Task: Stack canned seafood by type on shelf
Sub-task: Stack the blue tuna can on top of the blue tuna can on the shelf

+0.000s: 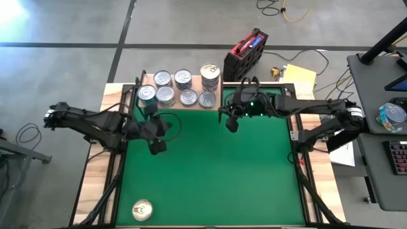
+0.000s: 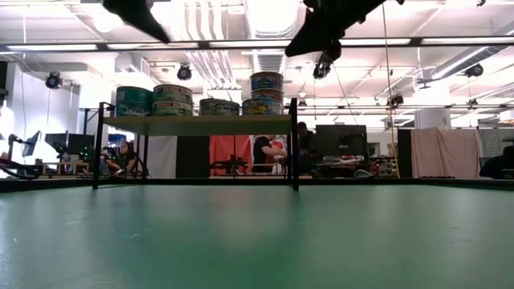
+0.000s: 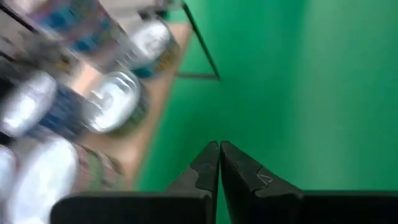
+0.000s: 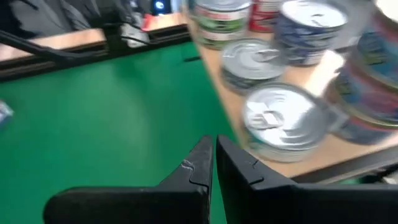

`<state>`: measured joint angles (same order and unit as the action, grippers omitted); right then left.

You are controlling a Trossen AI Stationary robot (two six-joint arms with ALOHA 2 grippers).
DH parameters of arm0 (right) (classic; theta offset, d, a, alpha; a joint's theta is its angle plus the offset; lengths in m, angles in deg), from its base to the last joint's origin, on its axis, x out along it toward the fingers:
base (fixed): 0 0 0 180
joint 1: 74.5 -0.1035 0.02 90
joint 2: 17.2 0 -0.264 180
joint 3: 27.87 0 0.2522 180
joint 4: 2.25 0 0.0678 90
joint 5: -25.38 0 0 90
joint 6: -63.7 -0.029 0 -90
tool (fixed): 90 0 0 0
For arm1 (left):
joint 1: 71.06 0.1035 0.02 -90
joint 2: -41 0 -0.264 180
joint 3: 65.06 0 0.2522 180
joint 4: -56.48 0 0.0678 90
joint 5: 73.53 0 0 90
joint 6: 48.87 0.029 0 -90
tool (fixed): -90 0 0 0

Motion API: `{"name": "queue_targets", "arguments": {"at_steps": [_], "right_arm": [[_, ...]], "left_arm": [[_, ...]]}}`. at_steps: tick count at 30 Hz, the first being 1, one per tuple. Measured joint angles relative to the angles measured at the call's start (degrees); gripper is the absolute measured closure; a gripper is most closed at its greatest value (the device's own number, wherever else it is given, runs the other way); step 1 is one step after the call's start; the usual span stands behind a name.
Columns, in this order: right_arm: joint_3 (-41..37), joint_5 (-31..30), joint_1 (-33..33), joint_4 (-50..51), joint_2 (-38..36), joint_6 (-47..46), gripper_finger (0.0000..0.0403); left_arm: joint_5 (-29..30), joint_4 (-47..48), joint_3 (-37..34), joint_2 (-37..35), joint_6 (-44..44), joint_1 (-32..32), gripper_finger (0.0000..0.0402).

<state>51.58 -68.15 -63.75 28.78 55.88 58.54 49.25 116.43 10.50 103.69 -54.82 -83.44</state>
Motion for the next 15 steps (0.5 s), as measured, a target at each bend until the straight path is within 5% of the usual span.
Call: {"name": "queue_targets", "arguments": {"at_steps": [11,15], "right_arm": [[-7.7,-0.2,-10.8,-12.1,0.0,-6.6,0.039],[-11.8,-3.8,-15.1,-17.5,0.0,-8.4,0.039]], "left_arm": [[-11.3,10.6,0.0,2.3,-17.9,-11.3,0.0401],[-19.6,14.3,0.0,3.8,-24.6,-15.0,0.0401]]}}
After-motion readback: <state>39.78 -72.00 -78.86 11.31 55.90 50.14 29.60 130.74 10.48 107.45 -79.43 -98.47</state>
